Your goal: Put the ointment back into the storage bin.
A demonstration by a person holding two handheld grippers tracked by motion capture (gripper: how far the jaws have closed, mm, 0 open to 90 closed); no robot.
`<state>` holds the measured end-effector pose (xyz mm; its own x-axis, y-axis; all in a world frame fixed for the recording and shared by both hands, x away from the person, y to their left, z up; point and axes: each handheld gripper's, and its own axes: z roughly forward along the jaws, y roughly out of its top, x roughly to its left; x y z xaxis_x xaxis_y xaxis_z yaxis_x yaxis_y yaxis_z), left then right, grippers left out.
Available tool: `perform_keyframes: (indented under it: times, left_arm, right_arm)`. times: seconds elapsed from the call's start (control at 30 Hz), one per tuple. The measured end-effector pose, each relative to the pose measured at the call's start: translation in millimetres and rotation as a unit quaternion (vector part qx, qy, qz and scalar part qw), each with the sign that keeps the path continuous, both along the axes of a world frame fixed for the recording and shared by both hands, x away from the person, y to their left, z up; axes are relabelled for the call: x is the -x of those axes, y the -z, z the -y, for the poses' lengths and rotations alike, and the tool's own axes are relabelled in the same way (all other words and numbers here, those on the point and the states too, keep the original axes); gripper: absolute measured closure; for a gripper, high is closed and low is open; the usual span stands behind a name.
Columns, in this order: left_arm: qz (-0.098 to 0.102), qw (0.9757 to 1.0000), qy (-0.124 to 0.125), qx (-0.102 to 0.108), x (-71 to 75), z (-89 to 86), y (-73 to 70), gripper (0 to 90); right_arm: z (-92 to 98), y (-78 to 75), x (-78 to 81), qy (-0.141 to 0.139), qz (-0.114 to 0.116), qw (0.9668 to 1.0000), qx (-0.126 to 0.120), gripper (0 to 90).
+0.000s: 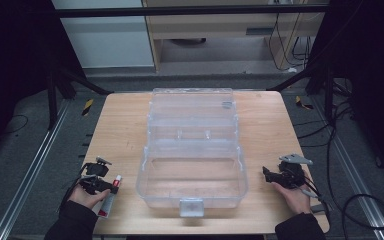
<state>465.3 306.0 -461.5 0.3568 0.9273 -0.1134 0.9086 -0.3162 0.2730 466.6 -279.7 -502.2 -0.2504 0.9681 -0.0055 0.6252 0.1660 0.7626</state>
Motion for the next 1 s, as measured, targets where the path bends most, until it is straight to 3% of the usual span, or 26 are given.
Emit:
perform_keyframes:
  times: [0.53, 0.83, 0.93, 1.0]
  left_arm:
    - [-0.010, 0.9987, 0.043, -0.025, -5.9, 7.9, 1.4, 68.6]
    - [-0.005, 0.9963, 0.074, -0.044, -6.2, 14.1, 0.7, 69.9]
    - [-0.002, 0.9952, 0.089, -0.039, -5.3, 14.7, -5.1, 70.0]
    - [0.011, 0.9935, 0.108, -0.035, -3.2, 14.3, -18.4, 69.9]
  right_arm:
    - [-1.2, 0.9, -0.4, -0.009, -0.003, 0.9999, 0.008, 23.6]
    - [-2.0, 2.0, -0.7, -0.011, -0.007, 0.9999, 0.010, 23.6]
    - [-2.5, 2.8, -0.9, -0.014, -0.010, 0.9997, 0.016, 23.5]
    - [-2.7, 2.9, -0.6, -0.017, -0.008, 0.9997, 0.018, 23.4]
